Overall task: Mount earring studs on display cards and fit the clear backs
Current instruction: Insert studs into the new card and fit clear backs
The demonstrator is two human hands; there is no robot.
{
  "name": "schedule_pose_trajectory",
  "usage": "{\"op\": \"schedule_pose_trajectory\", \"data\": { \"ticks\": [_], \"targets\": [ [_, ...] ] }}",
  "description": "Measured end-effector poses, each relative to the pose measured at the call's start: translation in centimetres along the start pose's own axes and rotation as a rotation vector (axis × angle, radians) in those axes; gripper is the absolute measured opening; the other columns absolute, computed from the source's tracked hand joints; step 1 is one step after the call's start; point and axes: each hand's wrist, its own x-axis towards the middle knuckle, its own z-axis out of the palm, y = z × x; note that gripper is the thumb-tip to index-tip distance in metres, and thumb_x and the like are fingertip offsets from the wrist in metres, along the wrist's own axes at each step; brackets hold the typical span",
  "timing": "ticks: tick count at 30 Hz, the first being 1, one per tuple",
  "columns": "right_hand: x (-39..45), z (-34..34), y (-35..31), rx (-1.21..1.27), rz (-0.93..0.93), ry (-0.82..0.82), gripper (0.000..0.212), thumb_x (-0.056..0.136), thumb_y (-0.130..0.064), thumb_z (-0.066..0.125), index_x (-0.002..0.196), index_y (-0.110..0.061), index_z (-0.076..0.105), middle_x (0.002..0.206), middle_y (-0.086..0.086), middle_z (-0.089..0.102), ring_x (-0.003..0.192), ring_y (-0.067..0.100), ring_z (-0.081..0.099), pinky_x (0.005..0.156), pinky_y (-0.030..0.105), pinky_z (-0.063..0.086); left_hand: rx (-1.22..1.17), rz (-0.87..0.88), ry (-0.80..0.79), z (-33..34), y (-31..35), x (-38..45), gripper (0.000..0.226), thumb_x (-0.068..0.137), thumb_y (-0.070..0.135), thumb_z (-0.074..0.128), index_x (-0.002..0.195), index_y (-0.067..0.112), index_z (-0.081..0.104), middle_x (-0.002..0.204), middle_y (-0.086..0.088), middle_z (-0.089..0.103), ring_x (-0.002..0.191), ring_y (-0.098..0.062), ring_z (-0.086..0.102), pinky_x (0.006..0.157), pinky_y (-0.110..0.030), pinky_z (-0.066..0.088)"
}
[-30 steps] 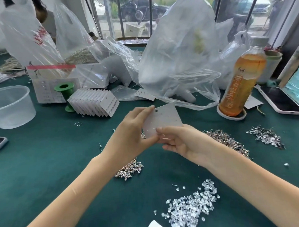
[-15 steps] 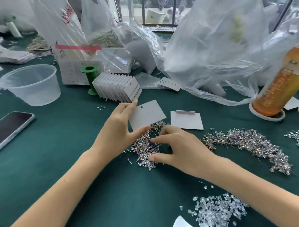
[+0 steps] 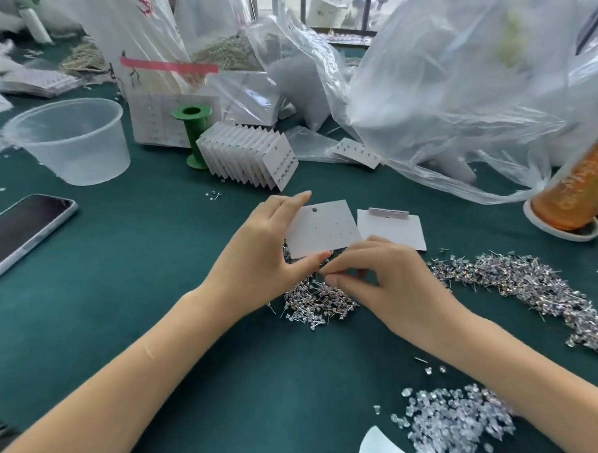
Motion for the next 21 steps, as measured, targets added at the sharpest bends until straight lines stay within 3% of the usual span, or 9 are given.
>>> {"op": "schedule_pose_trajectory", "data": {
  "ticks": [4,6,9,12,14,17,19,21],
  "targets": [
    [0.4,-1.4,0.1,0.198,0.055,0.011,0.010,0.080,-0.011,0.076,0.080,-0.020,0.077,0.060,-0.020,0.064,0.055,-0.003,0.051,0.055,0.006,0.036,-0.023,0.030,-0.043,0.4,0.3,-0.3,0.081,0.076,0.035,0.075,0.142,0.009,0.037,0.124,-0.004,0.054,0.118,-0.015,0.047,0.100,-0.017,0.032],
    [0.8,-2.1,0.1,0.336,0.098,0.013,0.012,0.078,-0.011,0.077,0.076,-0.022,0.077,0.070,-0.011,0.072,0.060,-0.001,0.059,0.061,0.010,0.044,-0.043,0.036,-0.068,0.5,0.6,-0.5,0.084,0.075,0.035,0.076,0.144,0.013,0.033,0.123,-0.001,0.054,0.117,-0.013,0.048,0.099,-0.018,0.033],
    [1.2,-2.7,0.3,0.455,0.156,0.080,0.012,0.075,-0.013,0.077,0.075,-0.025,0.076,0.079,-0.003,0.074,0.077,0.019,0.069,0.075,0.027,0.053,-0.111,0.048,-0.107,0.6,1.1,-0.8,0.091,0.072,0.038,0.077,0.146,0.022,0.027,0.120,0.006,0.056,0.113,-0.008,0.048,0.097,-0.012,0.033],
    [1.3,-2.0,0.1,0.371,0.130,0.078,0.016,0.078,-0.014,0.077,0.071,-0.029,0.076,0.066,-0.017,0.068,0.060,0.008,0.054,0.060,0.012,0.041,-0.187,0.048,-0.132,0.7,1.6,-1.0,0.097,0.069,0.043,0.077,0.147,0.030,0.021,0.115,0.016,0.056,0.110,-0.002,0.050,0.095,-0.010,0.035],
    [1.3,-1.4,-0.1,0.313,0.111,0.081,0.017,0.077,-0.012,0.077,0.072,-0.028,0.075,0.073,-0.017,0.067,0.069,0.004,0.054,0.066,0.005,0.037,-0.216,0.053,-0.144,0.7,1.9,-1.1,0.098,0.068,0.047,0.075,0.147,0.033,0.018,0.112,0.021,0.055,0.109,0.001,0.051,0.094,-0.010,0.036],
    [1.2,-0.9,-0.1,0.262,0.108,0.099,0.016,0.076,-0.014,0.079,0.075,-0.029,0.075,0.088,-0.016,0.066,0.095,0.008,0.056,0.084,0.014,0.039,-0.250,0.051,-0.164,0.7,2.0,-1.2,0.100,0.067,0.046,0.075,0.147,0.035,0.015,0.114,0.016,0.058,0.110,0.001,0.052,0.097,-0.016,0.039],
    [1.2,-0.6,0.0,0.226,0.103,0.104,0.013,0.076,-0.016,0.079,0.076,-0.029,0.076,0.090,-0.017,0.064,0.101,0.010,0.054,0.091,0.017,0.036,-0.259,0.051,-0.172,0.8,2.0,-1.2,0.101,0.068,0.044,0.076,0.147,0.034,0.014,0.116,0.011,0.060,0.111,-0.002,0.054,0.098,-0.022,0.041],
    [1.1,-0.5,-0.1,0.184,0.090,0.120,0.013,0.076,-0.015,0.078,0.077,-0.028,0.076,0.091,-0.016,0.064,0.103,0.008,0.052,0.091,0.013,0.033,-0.261,0.052,-0.174,0.8,2.0,-1.2,0.102,0.068,0.043,0.077,0.147,0.034,0.014,0.116,0.011,0.060,0.111,-0.002,0.054,0.098,-0.024,0.042]
  ]
}}
